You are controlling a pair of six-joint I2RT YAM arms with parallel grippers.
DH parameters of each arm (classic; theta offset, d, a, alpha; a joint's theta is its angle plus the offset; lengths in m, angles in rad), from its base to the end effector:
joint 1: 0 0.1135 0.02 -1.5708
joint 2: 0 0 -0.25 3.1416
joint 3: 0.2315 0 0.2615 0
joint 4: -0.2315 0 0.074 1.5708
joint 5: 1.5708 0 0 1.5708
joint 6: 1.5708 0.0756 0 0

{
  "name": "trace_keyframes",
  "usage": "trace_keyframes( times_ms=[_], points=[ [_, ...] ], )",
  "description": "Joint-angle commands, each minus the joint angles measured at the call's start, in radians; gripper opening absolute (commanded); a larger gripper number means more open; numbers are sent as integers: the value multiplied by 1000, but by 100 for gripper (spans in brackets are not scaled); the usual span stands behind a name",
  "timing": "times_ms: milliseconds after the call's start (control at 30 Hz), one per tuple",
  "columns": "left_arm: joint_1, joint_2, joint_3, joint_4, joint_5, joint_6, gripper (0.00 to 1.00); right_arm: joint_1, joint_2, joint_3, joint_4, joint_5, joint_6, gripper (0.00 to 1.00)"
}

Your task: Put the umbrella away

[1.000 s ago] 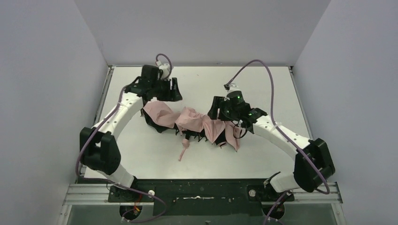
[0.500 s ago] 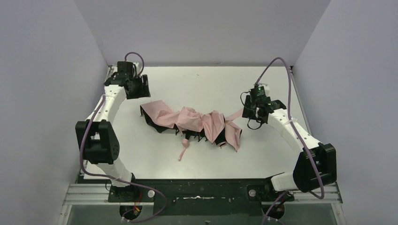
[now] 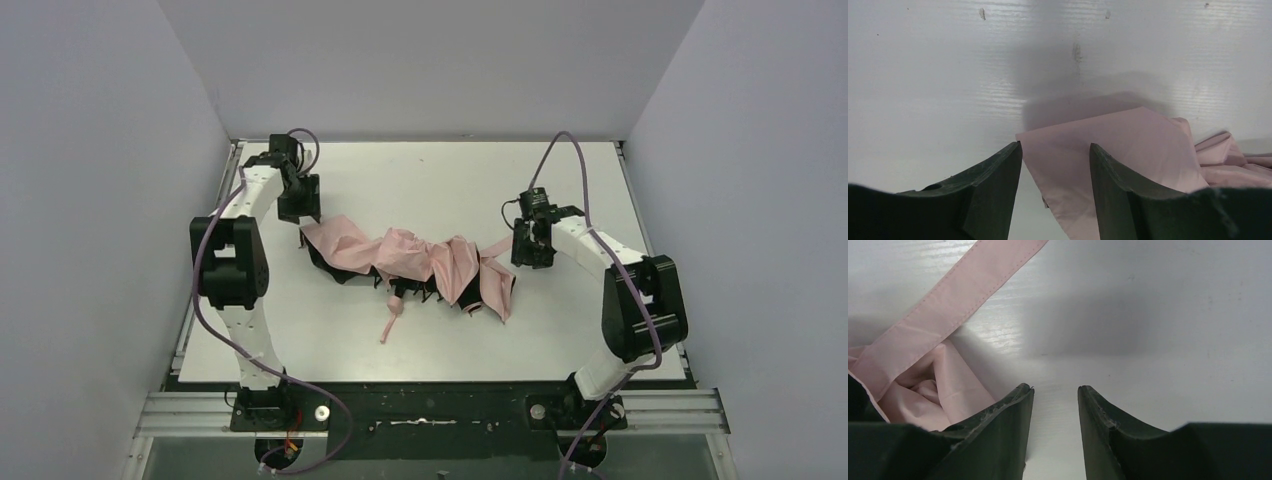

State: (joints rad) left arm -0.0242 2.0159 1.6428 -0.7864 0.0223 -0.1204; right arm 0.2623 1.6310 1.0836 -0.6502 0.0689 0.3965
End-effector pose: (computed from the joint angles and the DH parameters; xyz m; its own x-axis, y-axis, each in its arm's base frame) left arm 0.4462 -0.0125 0.1651 -0.9137 -0.0980 -0.3945 -0.0772 0.9947 -0.0683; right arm 0.3279 0.0826 0.1427 -0.9201 0.1519 -0.3611 0.1311 0.9880 0.0817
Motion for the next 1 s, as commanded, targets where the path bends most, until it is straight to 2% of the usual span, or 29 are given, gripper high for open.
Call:
trace_keyframes(
  times_ms=[0,233,467,733,967],
  points=[
    [3,52,70,-50,-8,33,48,12,26,39,25,-44,-23,39],
    [-40,103,76,-90,36,37,39,72,70,18,56,-60,-1,38],
    [-119,94,15,-104,70,-4,35,167,102,-10,114,-122,62,36],
    [-202,31,-171,32,186,-106,31,225,141,-49,226,-220,145,35],
    [-323,-19,-314,209,299,-202,29,285,155,-27,288,-232,226,37]
  ],
)
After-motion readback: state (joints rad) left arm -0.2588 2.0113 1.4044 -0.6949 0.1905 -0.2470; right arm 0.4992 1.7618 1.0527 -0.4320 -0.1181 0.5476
